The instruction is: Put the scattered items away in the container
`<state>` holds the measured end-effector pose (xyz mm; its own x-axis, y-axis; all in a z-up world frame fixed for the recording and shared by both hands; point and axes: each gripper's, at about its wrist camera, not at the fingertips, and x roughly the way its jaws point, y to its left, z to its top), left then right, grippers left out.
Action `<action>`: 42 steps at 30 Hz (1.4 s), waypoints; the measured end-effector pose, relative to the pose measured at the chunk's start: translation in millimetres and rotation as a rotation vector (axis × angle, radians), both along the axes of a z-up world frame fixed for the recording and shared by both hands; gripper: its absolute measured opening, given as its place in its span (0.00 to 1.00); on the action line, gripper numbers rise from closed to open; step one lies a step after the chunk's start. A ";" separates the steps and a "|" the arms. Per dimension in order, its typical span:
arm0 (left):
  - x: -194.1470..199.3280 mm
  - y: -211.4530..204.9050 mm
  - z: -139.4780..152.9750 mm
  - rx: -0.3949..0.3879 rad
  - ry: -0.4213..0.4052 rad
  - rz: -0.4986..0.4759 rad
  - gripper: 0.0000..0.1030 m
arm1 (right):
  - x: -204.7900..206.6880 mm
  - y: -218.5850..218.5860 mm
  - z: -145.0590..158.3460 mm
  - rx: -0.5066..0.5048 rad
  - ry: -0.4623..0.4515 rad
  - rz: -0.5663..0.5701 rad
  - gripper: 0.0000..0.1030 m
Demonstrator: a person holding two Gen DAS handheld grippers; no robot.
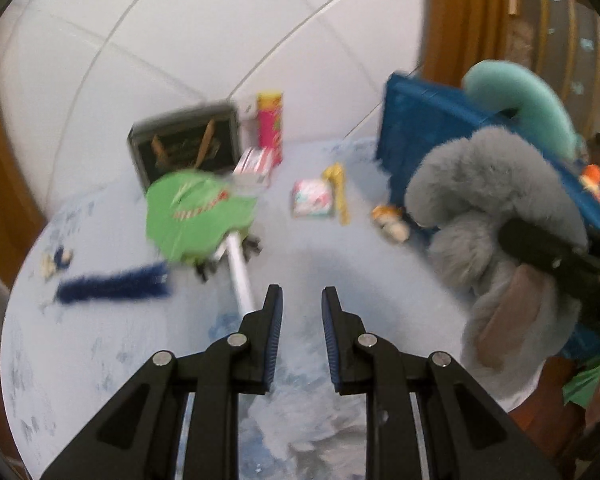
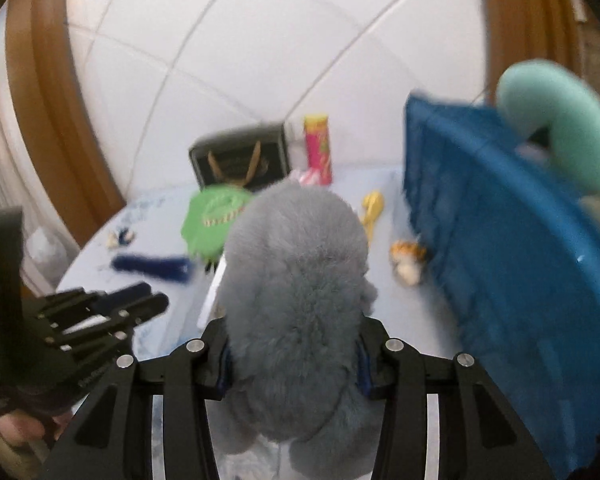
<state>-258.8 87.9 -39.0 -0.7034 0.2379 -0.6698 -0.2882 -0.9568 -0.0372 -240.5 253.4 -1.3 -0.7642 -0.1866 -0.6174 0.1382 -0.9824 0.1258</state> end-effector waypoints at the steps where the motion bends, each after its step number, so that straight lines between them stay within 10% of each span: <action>1: 2.6 9.0 11.0 0.010 0.022 -0.014 0.19 | 8.1 5.8 14.2 -0.001 0.030 -0.012 0.40; 7: 7.1 103.8 80.5 0.087 0.138 -0.124 0.19 | 47.5 82.4 98.0 0.036 0.182 -0.155 0.10; 11: -3.0 152.4 92.5 0.079 0.144 -0.083 0.19 | 49.5 123.4 105.4 0.026 0.176 -0.146 0.10; 24: -10.5 94.5 -82.9 -0.062 -0.188 0.234 0.19 | 13.9 83.8 -95.7 0.013 -0.245 0.190 0.12; 30: 9.5 91.6 -150.6 -0.106 -0.292 0.215 0.19 | 9.1 71.9 -153.8 0.086 -0.332 0.118 0.65; 42: 7.0 87.8 -222.2 -0.119 -0.339 0.153 0.19 | -13.1 81.1 -230.5 0.088 -0.382 -0.064 0.90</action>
<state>-251.7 175.8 -261.2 -0.4592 0.0546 -0.8867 -0.1326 -0.9911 0.0077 -253.6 334.5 -231.8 -0.4848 -0.0796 -0.8710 0.0354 -0.9968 0.0714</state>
